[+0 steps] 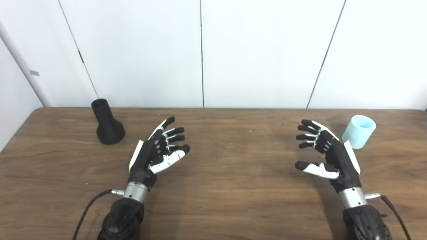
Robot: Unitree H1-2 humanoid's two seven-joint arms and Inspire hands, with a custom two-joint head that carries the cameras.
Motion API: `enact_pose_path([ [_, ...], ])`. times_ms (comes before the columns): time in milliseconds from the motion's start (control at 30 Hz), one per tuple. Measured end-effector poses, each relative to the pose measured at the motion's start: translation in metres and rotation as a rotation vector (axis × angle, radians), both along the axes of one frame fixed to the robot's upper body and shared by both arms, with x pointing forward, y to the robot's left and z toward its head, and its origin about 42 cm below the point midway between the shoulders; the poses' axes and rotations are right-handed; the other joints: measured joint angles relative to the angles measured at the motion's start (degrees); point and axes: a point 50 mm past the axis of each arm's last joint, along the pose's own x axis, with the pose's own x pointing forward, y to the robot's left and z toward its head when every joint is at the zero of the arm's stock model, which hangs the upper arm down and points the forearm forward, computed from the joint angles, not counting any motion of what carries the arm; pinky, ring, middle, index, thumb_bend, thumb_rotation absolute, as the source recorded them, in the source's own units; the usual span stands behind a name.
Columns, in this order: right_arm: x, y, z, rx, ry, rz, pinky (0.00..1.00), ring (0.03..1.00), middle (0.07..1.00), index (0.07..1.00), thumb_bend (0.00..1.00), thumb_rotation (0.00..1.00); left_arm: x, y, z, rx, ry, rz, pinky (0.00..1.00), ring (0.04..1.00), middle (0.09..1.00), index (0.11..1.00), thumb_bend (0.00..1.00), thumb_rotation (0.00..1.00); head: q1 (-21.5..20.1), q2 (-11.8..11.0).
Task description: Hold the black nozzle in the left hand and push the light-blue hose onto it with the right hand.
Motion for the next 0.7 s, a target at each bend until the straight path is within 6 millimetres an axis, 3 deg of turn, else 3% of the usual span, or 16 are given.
enact_pose_path([
  [167,0.009,-0.006,0.000,0.011,-0.015,0.017,0.58,0.686,0.761,0.788,0.92,0.38,0.002,-0.003,-0.018,0.008,0.033,0.002,0.59,0.732,0.767,0.833,0.57,0.23,6.75,-2.28],
  [267,0.021,-0.022,-0.002,0.008,-0.008,0.015,0.57,0.682,0.753,0.784,0.94,0.39,0.006,-0.008,-0.022,0.024,0.032,-0.005,0.59,0.731,0.761,0.824,0.59,0.25,11.25,-4.04],
  [467,0.034,-0.053,-0.006,0.020,0.036,0.001,0.58,0.677,0.744,0.777,0.98,0.41,0.015,-0.016,-0.020,0.018,-0.006,-0.002,0.60,0.731,0.760,0.818,0.61,0.24,11.96,-4.75],
  [700,0.034,-0.060,-0.006,0.023,0.036,0.017,0.59,0.675,0.737,0.769,0.99,0.41,0.014,-0.018,-0.020,0.014,-0.007,-0.006,0.60,0.732,0.761,0.816,0.60,0.22,12.49,-5.19],
])
